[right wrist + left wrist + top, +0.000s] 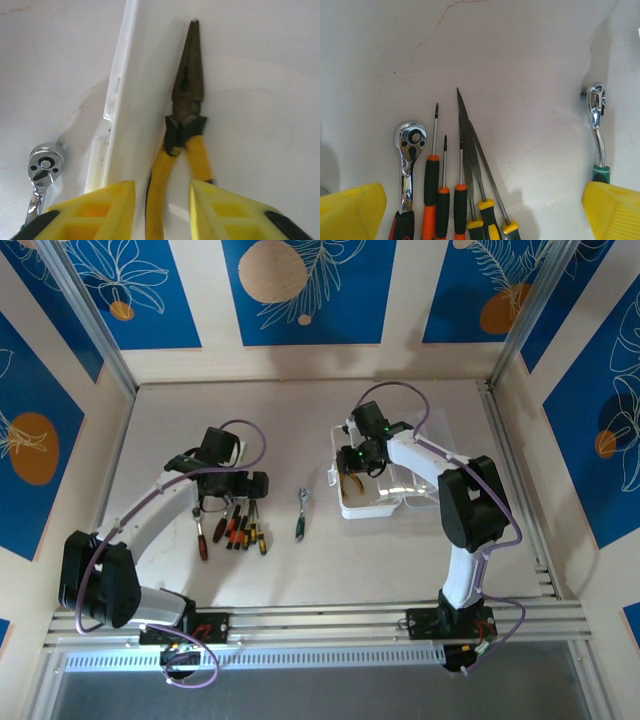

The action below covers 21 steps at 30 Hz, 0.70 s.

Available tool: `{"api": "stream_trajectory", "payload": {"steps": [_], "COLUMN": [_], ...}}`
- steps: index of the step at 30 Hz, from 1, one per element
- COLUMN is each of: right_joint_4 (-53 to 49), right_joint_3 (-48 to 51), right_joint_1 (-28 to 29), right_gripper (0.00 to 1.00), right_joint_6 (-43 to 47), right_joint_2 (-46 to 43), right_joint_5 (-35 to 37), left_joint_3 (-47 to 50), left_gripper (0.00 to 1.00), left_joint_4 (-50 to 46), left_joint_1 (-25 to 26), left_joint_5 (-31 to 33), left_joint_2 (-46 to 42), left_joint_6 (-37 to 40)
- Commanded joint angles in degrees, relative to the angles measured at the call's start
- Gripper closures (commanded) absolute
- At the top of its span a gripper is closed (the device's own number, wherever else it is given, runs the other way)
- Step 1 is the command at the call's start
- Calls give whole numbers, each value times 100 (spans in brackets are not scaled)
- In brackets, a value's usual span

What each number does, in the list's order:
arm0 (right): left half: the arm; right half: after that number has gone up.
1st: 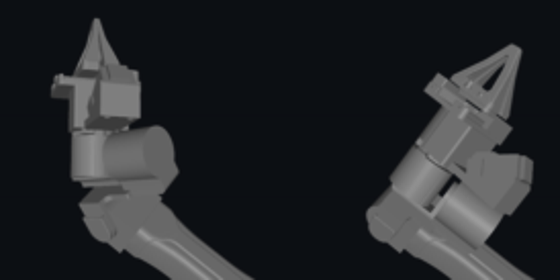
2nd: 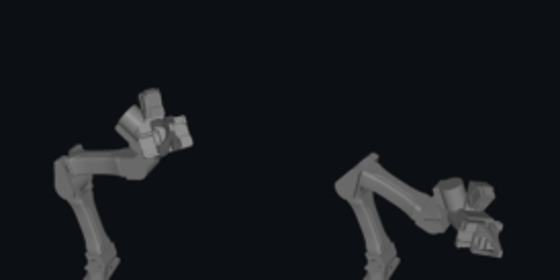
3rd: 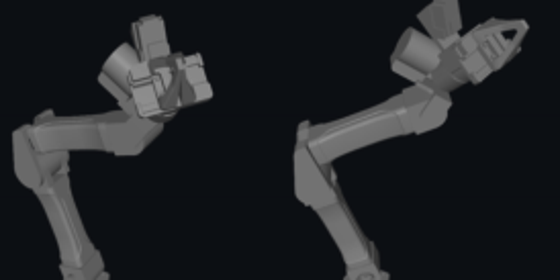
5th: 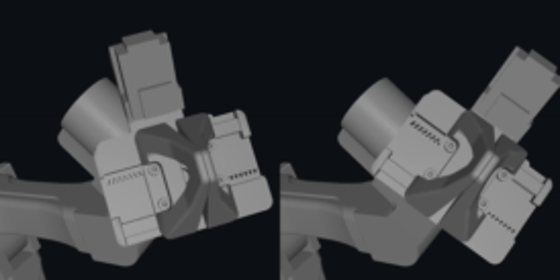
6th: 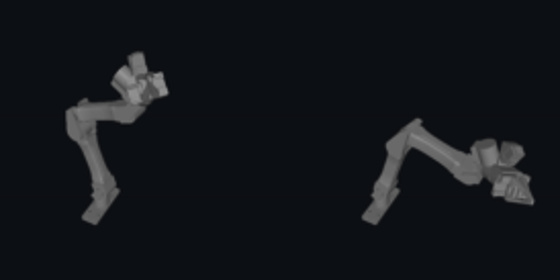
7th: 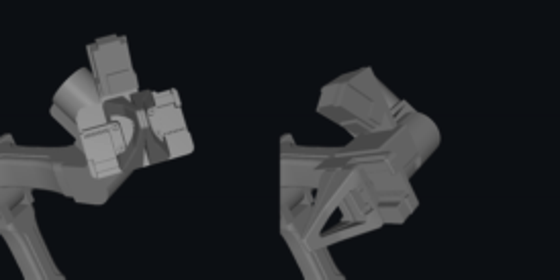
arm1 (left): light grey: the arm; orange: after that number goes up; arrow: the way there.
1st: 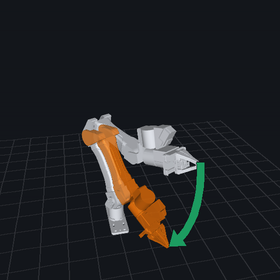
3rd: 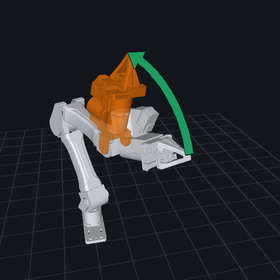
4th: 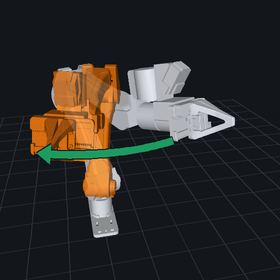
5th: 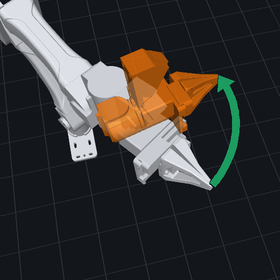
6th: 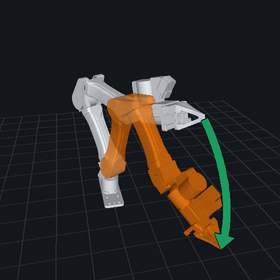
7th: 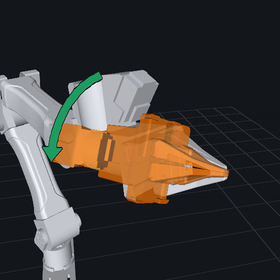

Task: Pack the tool kit

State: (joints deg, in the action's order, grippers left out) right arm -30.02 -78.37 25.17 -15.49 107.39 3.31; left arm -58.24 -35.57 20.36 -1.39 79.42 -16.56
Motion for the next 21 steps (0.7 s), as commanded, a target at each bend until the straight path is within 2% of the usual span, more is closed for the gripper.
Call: {"api": "stream_trajectory", "payload": {"steps": [1, 5, 7, 8, 10, 11, 13, 15, 18, 21], "right_joint_4": [-297, -427, -486, -514, -515, -490, -499, -496, -522, -522], "right_joint_3": [-218, -308, -351, -355, -342, -320, -288, -237, -134, 31], "right_joint_1": [47, 103, 156, 185, 275, 312, 424, 527, 640, 708], "right_gripper": [62, 58, 51, 46, 22, 14, 4, 0, 1, 1], "right_joint_6": [43, 92, 108, 124, 211, 237, 307, 329, 292, 241], "right_joint_2": [-245, -491, -642, -716, -893, -948, -1100, -1212, -1336, -1485], "right_joint_5": [184, 297, 353, 372, 375, 379, 381, 372, 400, 450], "left_joint_3": [-126, -172, -214, -242, -316, -335, -405, -505, -762, -1090], "left_gripper": [0, 0, 0, 0, 0, 0, 0, 0, 1, 8], "left_joint_4": [-73, -137, -168, -189, -224, -214, -153, -20, 107, 254], "left_joint_1": [-57, -58, -52, -40, 6, 38, 135, 312, 646, 937], "left_joint_5": [24, 16, 22, 45, 92, 110, 74, -37, -109, -298], "left_joint_2": [82, 139, 194, 225, 308, 352, 465, 642, 1110, 1688], "left_joint_6": [20, 25, 37, 42, 56, 60, 51, 5, -58, -136]}}
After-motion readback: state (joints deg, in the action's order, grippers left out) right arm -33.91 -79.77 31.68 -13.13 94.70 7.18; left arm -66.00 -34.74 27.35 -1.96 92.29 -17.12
